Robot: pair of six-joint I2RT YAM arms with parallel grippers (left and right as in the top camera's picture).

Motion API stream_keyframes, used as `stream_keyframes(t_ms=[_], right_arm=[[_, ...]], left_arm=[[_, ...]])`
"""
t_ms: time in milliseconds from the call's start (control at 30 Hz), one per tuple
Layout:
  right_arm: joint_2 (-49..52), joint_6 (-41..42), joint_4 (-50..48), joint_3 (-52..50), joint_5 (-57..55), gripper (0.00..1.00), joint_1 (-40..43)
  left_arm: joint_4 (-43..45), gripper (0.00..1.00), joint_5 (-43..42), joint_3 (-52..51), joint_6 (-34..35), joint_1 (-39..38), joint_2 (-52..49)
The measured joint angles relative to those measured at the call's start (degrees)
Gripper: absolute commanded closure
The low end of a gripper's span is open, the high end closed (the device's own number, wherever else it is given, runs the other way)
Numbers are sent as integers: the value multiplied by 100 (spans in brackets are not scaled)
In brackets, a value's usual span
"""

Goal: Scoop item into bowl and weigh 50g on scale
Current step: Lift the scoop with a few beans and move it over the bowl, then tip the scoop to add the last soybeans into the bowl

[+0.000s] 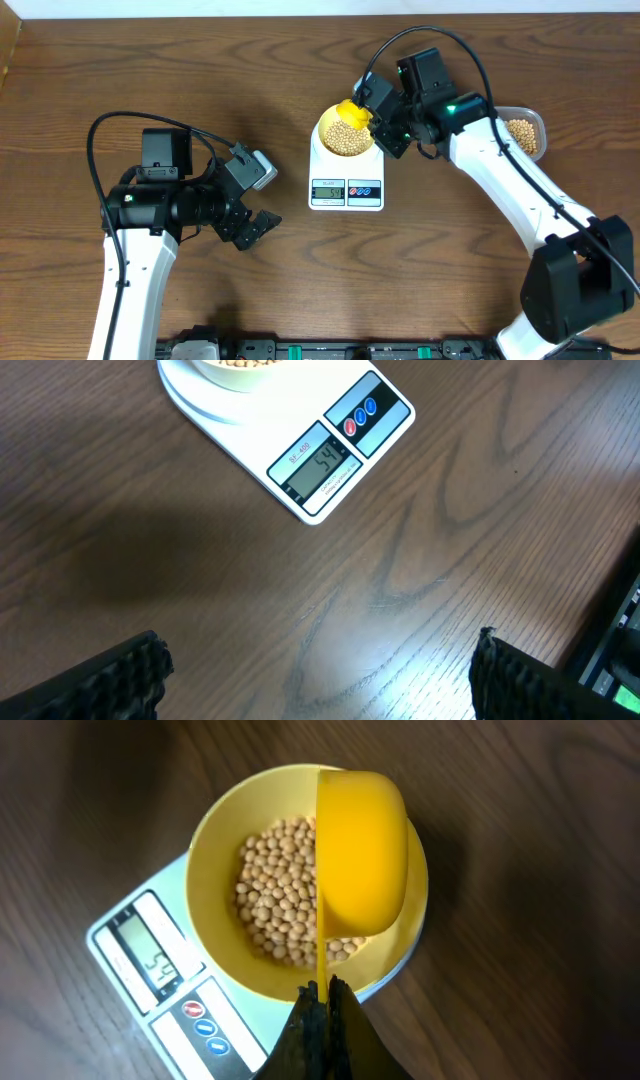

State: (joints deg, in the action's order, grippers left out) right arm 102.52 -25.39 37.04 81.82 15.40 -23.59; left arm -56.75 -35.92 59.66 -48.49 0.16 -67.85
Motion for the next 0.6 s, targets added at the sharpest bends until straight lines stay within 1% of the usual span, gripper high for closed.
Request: stream_keyframes(t_ms=[233, 600], right_arm=[[258, -48, -103, 0, -435, 99, -92], [258, -61, -105, 0, -522, 99, -151]], left_arm=[[0, 2, 0, 0, 0, 0, 2], [2, 2, 0, 0, 0, 0, 2]])
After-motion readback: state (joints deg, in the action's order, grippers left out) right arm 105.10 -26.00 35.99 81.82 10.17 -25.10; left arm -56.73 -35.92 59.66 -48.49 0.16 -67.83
